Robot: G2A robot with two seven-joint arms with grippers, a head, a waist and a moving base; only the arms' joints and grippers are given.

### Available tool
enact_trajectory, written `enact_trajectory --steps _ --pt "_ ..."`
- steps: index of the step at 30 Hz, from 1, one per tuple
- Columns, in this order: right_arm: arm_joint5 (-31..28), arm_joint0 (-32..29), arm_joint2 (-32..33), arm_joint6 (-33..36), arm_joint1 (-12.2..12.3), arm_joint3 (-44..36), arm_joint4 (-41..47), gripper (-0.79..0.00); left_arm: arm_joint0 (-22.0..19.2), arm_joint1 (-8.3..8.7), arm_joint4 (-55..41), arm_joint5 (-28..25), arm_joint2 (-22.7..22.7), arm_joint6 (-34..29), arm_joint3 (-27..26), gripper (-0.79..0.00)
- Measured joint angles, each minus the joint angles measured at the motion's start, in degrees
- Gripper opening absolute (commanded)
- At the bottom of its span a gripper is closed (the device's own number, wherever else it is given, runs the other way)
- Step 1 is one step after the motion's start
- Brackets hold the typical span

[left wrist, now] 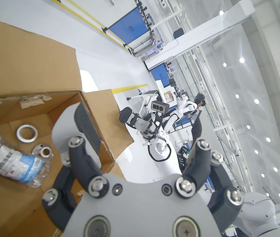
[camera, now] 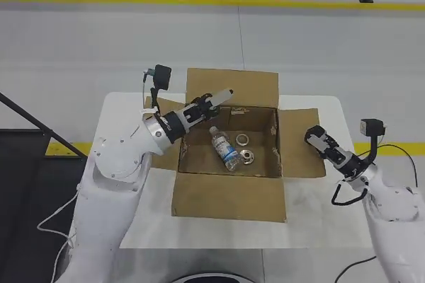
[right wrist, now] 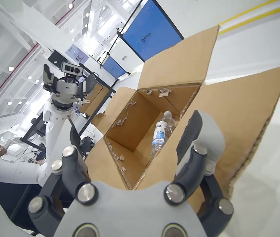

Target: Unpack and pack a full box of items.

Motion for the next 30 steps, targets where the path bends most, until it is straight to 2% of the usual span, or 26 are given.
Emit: enact_trajectory --steps 8,16,21,30 --pt "4.05 2.86 -3.72 2.44 -0.18 4.35 0.89 0.000 8.43 1.43 -2.32 -6.72 -7.88 0.19 -4.59 0.000" --pt "7.87 4.92 -6.21 2.38 -0.32 6.31 -0.96 0.000 14.02 2.25 -7.37 -11.60 -13.28 2.50 -7.99 0.000" --pt "8.56 6.23 -8.27 3.95 -0.53 6.86 -0.16 0.000 15.49 2.66 -9.04 -12.73 -14.38 2.82 -8.09 0.000" --pt "8.42 9.77 -12.69 5.17 -1.22 8.78 0.76 0.000 15.61 2.71 -9.16 -12.76 -14.45 2.88 -8.00 0.000"
